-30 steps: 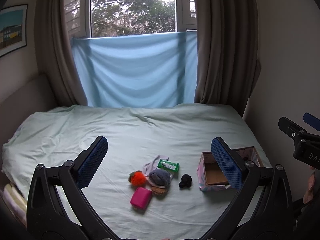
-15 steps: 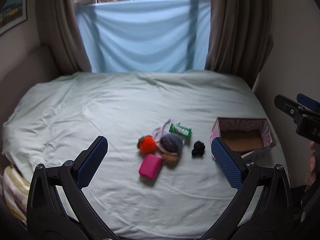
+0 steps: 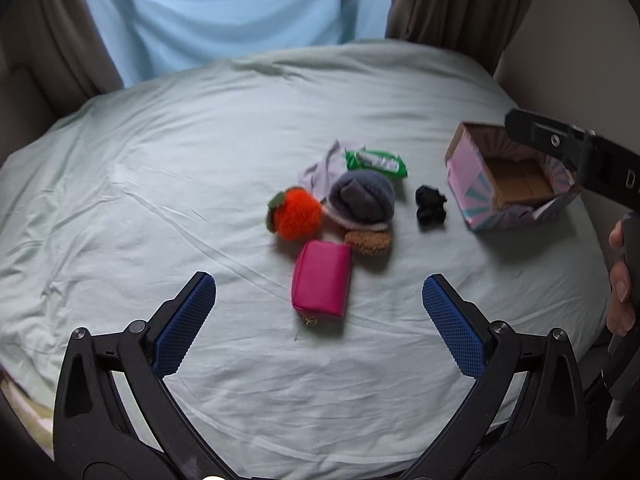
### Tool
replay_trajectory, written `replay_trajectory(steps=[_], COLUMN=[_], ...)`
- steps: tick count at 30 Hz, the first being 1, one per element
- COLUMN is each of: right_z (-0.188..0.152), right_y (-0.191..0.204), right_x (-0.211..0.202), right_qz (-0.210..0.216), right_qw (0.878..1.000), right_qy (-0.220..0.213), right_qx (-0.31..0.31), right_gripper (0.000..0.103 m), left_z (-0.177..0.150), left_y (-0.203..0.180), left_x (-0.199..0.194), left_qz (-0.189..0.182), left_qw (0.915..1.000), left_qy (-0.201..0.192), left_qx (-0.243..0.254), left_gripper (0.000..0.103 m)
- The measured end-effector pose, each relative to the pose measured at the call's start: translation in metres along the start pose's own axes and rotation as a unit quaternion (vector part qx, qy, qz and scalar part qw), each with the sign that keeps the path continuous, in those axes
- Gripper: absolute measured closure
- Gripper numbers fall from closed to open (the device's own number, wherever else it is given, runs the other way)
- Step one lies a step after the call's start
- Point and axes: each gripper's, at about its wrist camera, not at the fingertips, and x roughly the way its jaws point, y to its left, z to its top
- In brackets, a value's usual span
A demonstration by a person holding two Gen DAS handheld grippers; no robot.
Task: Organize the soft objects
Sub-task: 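Grasp the pink pouch with the left tool while the right tool grasps the grey hat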
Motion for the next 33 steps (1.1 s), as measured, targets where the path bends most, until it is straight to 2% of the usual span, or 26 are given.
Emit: replay_trajectory(steps=[7,13,18,25,29,31,33], right_z=[-0.019,-0.028,-0.034,-0.040,-0.041,-0.042,-0.042], right_y=[0.013,0.015,0.014,0.017,0.017,0.016,0.016], right_x=[0.083,0.154,0.209,0.254,0.273,0.280,0.283], right_qz=[0.023,0.048,0.064,0.076,0.082,0.096,0.103], right_qw=[0.998,0.994,0.989,0.985,0.981,0.978,0.976], right_qy=[0.051,0.100,0.130,0.151,0.171,0.180,0.183], right_qx=[0.017,0.013,0.012,0.017,0.035,0.046,0.048], right_gripper=[0.000,0.000,0.000,0.001,0.012,0.021,0.029], left_z=[-0.018,-0.028,-0.031,-0.036,-0.038,-0.037,-0.034], left_y=[0.006,0.006,0.005,-0.002,-0.003,-0.004,-0.005], left_x=[0.090,0.155,0.195,0.234,0.243,0.243,0.243], left_qz=[-0.026,-0.031,-0.033,-0.036,-0.027,-0.025,-0.023], left_qw=[0.9978,0.9954,0.9935,0.9898,0.9889,0.9887,0.9883], left_qy=[0.053,0.086,0.106,0.133,0.140,0.139,0.138], left_qx=[0.032,0.030,0.022,0.036,0.041,0.051,0.061], left_gripper=[0.001,0.001,0.001,0.002,0.011,0.021,0.037])
